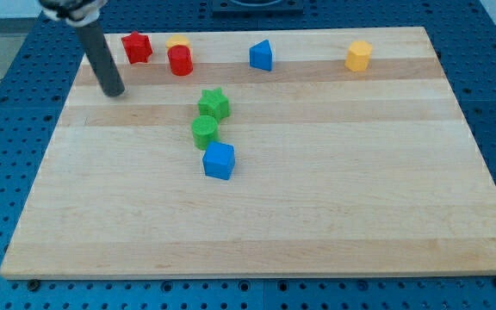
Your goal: Move the red circle in between the blue triangle and green star
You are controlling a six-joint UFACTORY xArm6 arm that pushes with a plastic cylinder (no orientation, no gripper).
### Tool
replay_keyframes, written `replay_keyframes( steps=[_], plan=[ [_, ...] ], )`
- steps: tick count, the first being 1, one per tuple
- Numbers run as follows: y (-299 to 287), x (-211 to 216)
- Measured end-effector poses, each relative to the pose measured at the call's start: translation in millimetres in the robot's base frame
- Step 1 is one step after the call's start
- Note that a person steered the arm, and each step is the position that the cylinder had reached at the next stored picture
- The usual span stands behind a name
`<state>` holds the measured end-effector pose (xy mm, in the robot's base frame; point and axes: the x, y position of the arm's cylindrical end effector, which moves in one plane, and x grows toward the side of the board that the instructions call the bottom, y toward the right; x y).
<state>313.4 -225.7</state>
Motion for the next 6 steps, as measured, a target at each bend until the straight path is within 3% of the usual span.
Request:
replay_keyframes(
  steps=[2, 5, 6],
  plan=[
    [32, -58],
    [104, -57],
    [104, -46]
  ],
)
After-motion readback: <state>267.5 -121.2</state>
